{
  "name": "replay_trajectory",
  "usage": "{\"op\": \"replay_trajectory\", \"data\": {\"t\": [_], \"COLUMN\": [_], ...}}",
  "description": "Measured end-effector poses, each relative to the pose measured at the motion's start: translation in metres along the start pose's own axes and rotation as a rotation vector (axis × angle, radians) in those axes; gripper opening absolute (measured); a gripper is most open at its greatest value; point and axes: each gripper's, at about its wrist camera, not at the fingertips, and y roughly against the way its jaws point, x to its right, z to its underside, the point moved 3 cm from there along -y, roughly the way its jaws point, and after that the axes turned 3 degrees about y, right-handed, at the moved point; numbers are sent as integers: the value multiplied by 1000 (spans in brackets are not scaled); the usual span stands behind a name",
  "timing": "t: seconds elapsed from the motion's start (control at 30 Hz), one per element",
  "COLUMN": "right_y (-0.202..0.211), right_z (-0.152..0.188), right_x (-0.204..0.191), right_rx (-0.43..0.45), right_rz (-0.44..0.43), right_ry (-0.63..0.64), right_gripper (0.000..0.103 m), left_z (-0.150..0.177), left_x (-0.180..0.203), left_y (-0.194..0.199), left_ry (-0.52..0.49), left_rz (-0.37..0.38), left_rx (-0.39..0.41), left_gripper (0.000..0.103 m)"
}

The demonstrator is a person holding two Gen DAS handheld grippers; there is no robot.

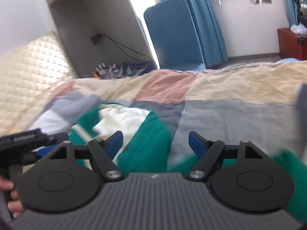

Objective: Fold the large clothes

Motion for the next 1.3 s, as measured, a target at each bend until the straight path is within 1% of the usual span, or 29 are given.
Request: {"op": "replay_trajectory", "data": {"t": [0.1,0.17,0.2,0.23,0.3,0.33,0.4,0.43,0.47,0.5,0.53,0.57,0.6,0.63,0.67,0.73,0.8,0.9,0.97,1.0,1.1,1.13,1.2,1.3], "right_y": [-53,-83,-97,-107,-126,-132,-145,-149,-151,-151,-148,-143,-137,-129,-118,-94,-62,-12,29,49,117,138,185,242], "right_z": [-11,-12,-13,-13,-12,-11,-7,-4,-3,-4,-5,-7,-9,-11,-14,-23,-34,-43,-40,-37,-22,-16,-1,28], "right_x": [3,3,3,2,-2,-5,-17,-25,-33,-38,-40,-45,-50,-53,-56,-57,-63,-70,-75,-77,-79,-79,-77,-71], "right_rx": [-44,-88,-112,-133,-182,-208,-254,-273,-280,-281,-279,-274,-263,-238,-214,-178,-106,-36,5,30,123,151,213,263], "right_rz": [-4,-1,1,-6,-43,-53,-39,-21,-10,-11,-13,-37,-45,-38,-36,-45,-51,-66,-90,-100,-106,-111,-114,-111], "right_ry": [-54,-86,-88,-86,-94,-86,-23,33,81,104,112,133,174,212,221,188,195,238,252,267,298,297,306,315], "right_gripper": [77,77,77,77,77,77,77,77,70,54,43,17,17,17,16,16,16,15,15,15,15,15,15,15], "left_z": [-20,-25,-27,-29,-29,-28,-23,-22,-22,-22,-22,-22,-24,-25,-28,-38,-47,-54,-52,-49,-28,-16,9,53], "left_x": [-11,-20,-27,-34,-47,-52,-58,-60,-60,-59,-58,-56,-52,-47,-42,-31,-19,2,17,22,38,44,52,57], "left_y": [-34,-49,-59,-69,-86,-92,-103,-106,-107,-107,-107,-106,-102,-96,-88,-64,-36,10,49,68,132,158,204,270], "left_ry": [-16,-16,0,29,95,115,128,132,129,119,110,99,79,54,34,19,-7,-67,-130,-145,-199,-241,-287,-289], "left_rz": [-65,-103,-126,-129,-111,-121,-155,-150,-136,-117,-93,-77,-85,-87,-89,-72,-58,-23,14,31,72,79,104,142], "left_rx": [73,107,95,63,3,-18,-63,-71,-67,-68,-76,-90,-88,-72,-56,-37,-21,26,74,92,159,198,243,271], "left_gripper": [64,68,68,68,68,68,68,68,67,63,48,35,14,11,10,9,9,8,8,8,8,8,8,8]}}
